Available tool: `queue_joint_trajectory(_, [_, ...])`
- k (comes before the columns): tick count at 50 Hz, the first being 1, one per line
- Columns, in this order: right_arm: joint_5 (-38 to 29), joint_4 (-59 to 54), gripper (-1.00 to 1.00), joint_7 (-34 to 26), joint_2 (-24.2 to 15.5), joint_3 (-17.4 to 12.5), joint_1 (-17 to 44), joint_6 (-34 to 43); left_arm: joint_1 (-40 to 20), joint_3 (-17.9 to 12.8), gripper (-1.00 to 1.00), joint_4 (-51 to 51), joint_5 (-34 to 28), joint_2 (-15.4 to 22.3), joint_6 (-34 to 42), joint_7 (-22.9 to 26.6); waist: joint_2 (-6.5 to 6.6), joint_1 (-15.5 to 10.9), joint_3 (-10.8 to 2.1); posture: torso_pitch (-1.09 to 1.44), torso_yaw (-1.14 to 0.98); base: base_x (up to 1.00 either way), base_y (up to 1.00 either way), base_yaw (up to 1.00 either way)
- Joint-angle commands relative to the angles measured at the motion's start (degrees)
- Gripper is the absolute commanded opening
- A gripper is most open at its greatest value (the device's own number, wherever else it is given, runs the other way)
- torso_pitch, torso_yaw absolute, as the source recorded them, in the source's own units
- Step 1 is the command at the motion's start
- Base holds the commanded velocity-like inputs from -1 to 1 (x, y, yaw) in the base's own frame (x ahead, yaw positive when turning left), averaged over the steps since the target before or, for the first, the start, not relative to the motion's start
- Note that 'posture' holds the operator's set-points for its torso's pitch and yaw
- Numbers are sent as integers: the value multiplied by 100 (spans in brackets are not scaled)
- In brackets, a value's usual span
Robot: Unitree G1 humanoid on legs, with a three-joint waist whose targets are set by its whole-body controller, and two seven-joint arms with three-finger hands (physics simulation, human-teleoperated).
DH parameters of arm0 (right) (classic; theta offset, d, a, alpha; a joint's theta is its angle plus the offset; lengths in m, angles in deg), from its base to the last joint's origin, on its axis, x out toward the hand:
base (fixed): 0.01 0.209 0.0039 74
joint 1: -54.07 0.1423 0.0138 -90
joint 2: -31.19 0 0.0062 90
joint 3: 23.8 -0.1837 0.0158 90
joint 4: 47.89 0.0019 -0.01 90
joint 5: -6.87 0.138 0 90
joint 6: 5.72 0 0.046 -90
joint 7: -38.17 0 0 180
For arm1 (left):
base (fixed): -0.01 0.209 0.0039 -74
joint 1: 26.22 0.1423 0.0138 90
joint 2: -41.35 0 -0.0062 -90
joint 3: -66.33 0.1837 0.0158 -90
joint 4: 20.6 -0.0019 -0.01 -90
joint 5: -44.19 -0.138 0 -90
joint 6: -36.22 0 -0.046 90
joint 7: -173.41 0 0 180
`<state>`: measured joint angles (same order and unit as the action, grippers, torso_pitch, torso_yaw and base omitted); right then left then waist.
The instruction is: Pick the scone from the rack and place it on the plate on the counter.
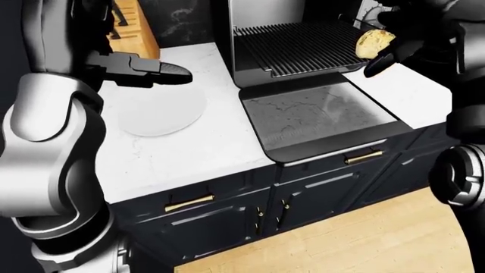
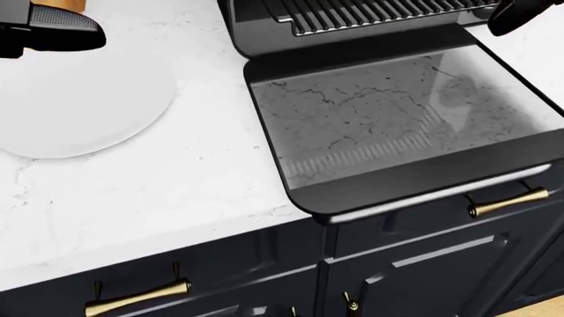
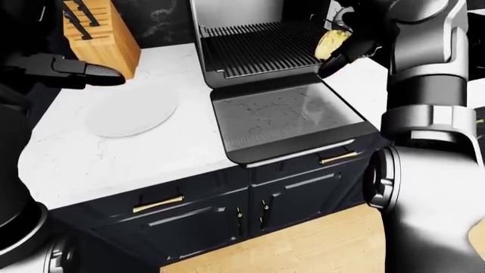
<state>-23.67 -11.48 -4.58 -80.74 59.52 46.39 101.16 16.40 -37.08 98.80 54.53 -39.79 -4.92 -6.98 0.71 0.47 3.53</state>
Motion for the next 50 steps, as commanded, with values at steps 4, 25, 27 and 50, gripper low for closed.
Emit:
queue_joint_trajectory(4, [-51,177,100,49,-74,-34,213,-191,-137,-89,100,143,-11,65,-134,-23,-17,-2,-178,0,0,0,0,0])
queue_joint_trajectory(25, [-227,34,100,-46,-16,-4,234,-302,-149,-73,100,62,-3,72,-199,-21,-19,0,-179,0,0,0,0,0])
queue_joint_trajectory(27, [-234,80,100,-64,-10,-9,201,-279,-156,-75,100,50,-3,71,-212,-21,-20,-2,-179,0,0,0,0,0])
queue_joint_trajectory(50, [-311,504,69,-508,-89,-54,-1,-24,-144,-76,100,-21,-27,59,-300,-21,-24,3,-173,0,0,0,0,0])
